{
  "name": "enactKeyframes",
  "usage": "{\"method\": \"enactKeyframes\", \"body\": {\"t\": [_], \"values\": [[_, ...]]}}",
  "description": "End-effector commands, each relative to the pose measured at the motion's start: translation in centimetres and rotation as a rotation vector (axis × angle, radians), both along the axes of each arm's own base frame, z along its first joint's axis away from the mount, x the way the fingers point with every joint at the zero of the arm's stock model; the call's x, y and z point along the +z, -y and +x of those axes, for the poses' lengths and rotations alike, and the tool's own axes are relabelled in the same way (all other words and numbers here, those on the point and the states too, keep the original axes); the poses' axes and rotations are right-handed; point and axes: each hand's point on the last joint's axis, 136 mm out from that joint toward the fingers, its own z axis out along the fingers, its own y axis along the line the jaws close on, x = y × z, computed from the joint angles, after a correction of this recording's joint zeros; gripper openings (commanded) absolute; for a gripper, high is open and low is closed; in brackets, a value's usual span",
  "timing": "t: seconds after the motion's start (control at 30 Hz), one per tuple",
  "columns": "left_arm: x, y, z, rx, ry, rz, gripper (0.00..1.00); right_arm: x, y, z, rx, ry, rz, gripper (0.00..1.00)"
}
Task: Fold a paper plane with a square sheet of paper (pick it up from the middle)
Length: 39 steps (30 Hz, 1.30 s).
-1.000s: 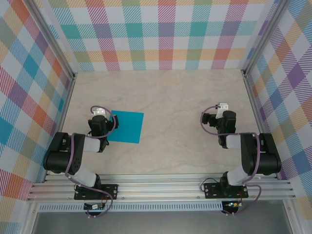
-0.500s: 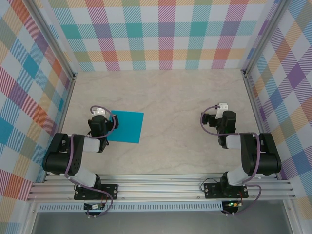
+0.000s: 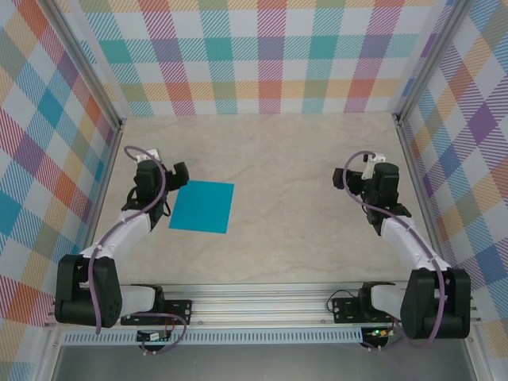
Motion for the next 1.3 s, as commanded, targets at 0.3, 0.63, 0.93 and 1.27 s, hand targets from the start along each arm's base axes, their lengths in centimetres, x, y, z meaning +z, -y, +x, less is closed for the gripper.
{"method": "enactKeyframes", "body": {"t": [0.3, 0.63, 0.93, 1.27], "values": [[-6.6, 9.0, -4.8, -0.241, -0.45, -0.529, 0.97, -3.3, -8.1, -6.6, 0.204, -0.48, 0.559, 1.0], [-11.7, 11.9, -6.7, -0.267, -0.672, -0.475, 0.96, -2.4, -9.9, -6.5, 0.255, -0.483, 0.593, 1.0], [-15.1, 17.0, -7.4, -0.295, -0.794, -0.436, 0.95, -4.4, -9.8, -7.2, 0.211, -0.545, 0.583, 1.0], [-16.0, 29.6, -8.3, -0.416, -0.796, -0.524, 0.94, -5.0, -9.9, -8.3, 0.217, -0.582, 0.587, 1.0]]}}
